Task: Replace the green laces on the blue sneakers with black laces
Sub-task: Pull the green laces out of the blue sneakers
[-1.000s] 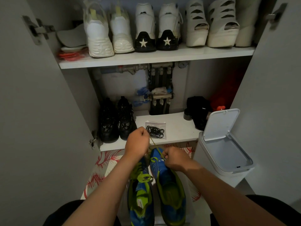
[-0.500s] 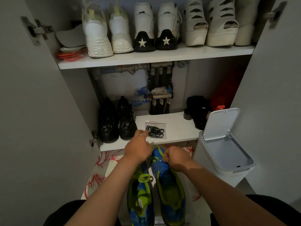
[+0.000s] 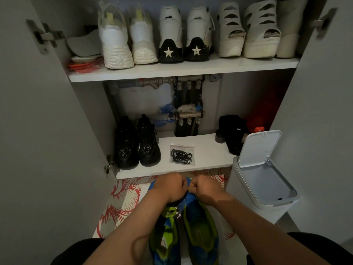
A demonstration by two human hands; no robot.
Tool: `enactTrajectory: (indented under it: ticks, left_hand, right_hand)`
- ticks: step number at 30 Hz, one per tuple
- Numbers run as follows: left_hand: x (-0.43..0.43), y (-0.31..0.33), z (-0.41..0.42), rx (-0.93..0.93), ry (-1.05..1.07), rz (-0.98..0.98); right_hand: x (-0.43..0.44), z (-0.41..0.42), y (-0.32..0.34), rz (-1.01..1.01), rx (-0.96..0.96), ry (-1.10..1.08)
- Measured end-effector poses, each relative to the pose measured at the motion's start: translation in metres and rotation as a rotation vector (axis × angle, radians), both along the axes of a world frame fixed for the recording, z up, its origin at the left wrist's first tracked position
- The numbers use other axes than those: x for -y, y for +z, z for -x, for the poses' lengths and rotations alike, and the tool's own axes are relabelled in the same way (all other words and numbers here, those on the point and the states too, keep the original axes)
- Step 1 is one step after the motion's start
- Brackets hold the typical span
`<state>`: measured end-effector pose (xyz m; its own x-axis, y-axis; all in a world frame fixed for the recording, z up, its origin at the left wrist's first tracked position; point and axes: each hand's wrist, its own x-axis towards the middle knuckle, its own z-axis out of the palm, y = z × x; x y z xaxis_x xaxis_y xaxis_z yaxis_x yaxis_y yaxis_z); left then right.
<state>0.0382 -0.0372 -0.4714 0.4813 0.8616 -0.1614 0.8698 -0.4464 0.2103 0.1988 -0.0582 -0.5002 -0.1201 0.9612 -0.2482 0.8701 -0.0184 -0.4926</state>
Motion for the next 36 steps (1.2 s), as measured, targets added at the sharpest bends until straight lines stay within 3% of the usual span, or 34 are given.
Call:
enactTrajectory:
  ticks: [8,18,23,28,36]
  left_hand:
    - [-0.001,-0.002,0.005,-0.104,0.067,-0.126]
    - [-0.015,0.014,0.039,0.007,0.464,-0.139]
    - [-0.011,0.011,0.039,0.064,0.337,-0.003]
    - [-0.002,0.007,0.034,0.064,0.196,0.005]
    - [0.010,0.000,0.029,0.237,0.143,0.126]
  right_hand:
    - [0.002,0.005,-0.001,0.016,-0.087,-0.055]
    - [0.002,0.015,-0.001,0.017,0.046,-0.100]
    - [-0.001,0.034,0.005,-0.020,0.076,-0.079]
    - [-0.003,0.043,0.006,0.001,0.179,-0.071]
    - [0.001,0.040,0.017,-0.057,-0.009,-0.178]
